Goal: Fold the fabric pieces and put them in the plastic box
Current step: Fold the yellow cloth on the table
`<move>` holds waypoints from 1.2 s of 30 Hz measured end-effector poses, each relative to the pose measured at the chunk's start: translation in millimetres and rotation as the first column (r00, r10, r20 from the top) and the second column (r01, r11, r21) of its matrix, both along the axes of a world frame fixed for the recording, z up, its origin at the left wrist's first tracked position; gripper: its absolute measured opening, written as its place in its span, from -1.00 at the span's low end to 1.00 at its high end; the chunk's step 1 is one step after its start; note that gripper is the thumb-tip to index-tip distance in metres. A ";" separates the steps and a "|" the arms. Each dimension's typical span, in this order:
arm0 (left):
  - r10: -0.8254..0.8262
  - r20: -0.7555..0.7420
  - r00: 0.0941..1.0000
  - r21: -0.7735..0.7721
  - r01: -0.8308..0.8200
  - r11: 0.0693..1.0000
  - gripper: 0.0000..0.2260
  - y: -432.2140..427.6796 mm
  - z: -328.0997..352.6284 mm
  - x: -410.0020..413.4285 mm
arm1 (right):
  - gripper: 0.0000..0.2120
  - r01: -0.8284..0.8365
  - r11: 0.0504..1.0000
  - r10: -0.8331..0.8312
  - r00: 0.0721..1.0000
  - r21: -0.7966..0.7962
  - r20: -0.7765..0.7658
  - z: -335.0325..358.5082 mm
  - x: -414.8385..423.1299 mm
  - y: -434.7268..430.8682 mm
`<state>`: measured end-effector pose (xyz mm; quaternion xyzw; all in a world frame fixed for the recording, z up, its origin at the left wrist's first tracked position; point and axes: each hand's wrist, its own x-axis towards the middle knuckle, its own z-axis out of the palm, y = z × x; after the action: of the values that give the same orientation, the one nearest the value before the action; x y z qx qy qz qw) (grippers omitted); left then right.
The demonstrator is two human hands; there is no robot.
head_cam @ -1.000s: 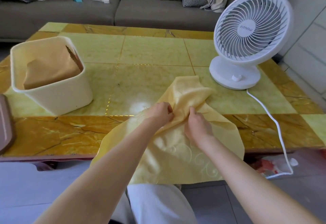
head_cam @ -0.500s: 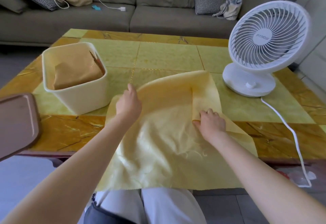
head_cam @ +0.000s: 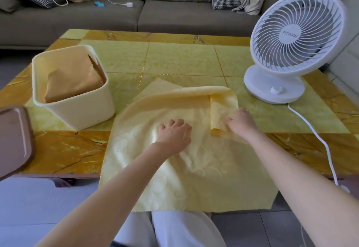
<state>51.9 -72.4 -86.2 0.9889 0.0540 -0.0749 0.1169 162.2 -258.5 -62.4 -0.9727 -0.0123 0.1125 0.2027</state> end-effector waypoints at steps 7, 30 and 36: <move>-0.038 -0.075 0.996 -0.005 0.038 0.999 -0.49 3.2 1.4 5.7 | -0.68 0.087 0.977 -0.106 0.990 0.193 0.093 0.5 26.3 0.3; -0.294 0.078 0.953 0.285 0.261 0.922 -0.69 2.7 29.3 -17.8 | -0.59 -0.669 0.691 0.723 0.631 -0.273 0.283 16.6 -99.8 -23.5; -0.187 0.145 0.972 0.393 0.117 0.912 -0.71 -4.2 32.1 -16.7 | -0.60 -0.464 0.834 0.551 0.718 -0.298 0.425 36.9 -95.7 -75.4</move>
<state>35.2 -76.5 -54.1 0.9964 -0.0205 0.0175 -0.0799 66.5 -334.0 -25.5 -0.9404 -0.3210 -0.0879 0.0698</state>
